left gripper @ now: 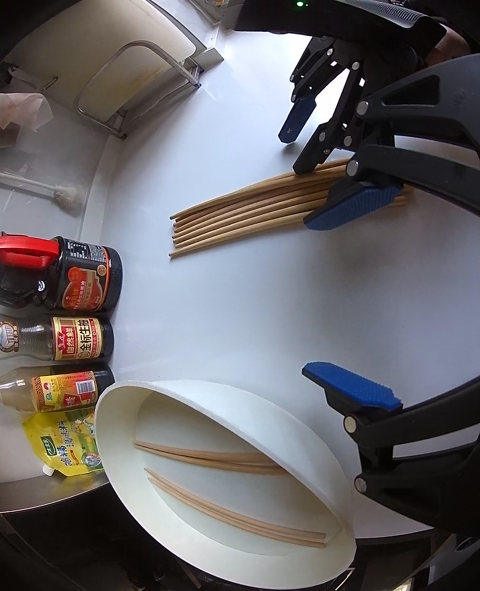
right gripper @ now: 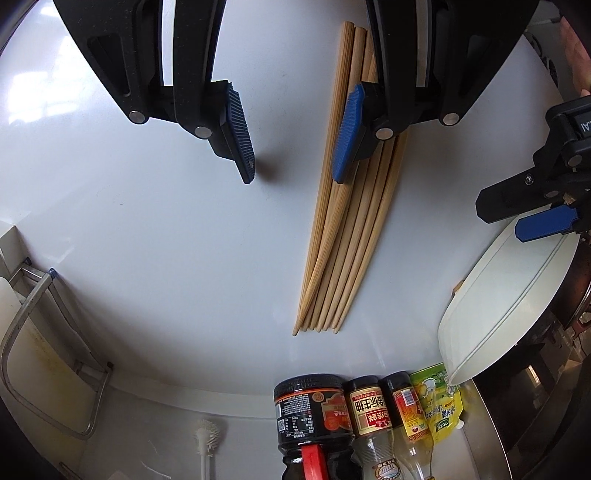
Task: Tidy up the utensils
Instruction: 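Close the right tool on one chopstick while the left tool closes on another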
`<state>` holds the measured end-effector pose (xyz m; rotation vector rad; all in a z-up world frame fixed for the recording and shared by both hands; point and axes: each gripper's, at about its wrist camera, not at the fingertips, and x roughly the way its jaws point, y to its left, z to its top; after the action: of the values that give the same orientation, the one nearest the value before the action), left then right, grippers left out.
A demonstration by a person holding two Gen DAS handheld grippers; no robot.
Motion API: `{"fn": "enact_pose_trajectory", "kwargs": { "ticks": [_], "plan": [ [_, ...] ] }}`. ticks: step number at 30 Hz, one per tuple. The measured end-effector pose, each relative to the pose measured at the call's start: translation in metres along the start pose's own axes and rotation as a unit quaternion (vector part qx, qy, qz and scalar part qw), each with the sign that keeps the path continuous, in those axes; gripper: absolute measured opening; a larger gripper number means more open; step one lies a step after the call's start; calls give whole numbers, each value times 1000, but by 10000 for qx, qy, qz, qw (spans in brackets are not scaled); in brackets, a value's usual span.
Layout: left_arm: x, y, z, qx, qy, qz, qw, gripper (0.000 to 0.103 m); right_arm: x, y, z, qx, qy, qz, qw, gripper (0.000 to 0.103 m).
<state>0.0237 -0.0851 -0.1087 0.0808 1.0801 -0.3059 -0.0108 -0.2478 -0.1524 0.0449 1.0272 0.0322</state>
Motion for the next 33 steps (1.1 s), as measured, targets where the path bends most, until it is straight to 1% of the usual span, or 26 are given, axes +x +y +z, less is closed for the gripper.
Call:
{"fn": "enact_pose_trajectory", "kwargs": {
  "ticks": [3, 5, 10, 19, 33],
  "plan": [
    [3, -4, -2, 39, 15, -49, 10000, 73, -1, -1, -1, -8, -2, -16, 10000, 42],
    [6, -7, -3, 62, 55, -110, 9999, 75, -1, -5, 0, 46, -7, 6, 10000, 42],
    [16, -12, -5, 50, 135, -166, 9998, 75, -1, -14, 1, 34, -40, -48, 10000, 42],
    [32, -23, -4, 59, 196, -139, 9997, 75, -2, -32, 1, 73, -64, -155, 9998, 42],
    [51, -33, -6, 138, 226, 14, 9996, 75, -4, -39, -1, 182, -121, -54, 9997, 42]
  ]
}}
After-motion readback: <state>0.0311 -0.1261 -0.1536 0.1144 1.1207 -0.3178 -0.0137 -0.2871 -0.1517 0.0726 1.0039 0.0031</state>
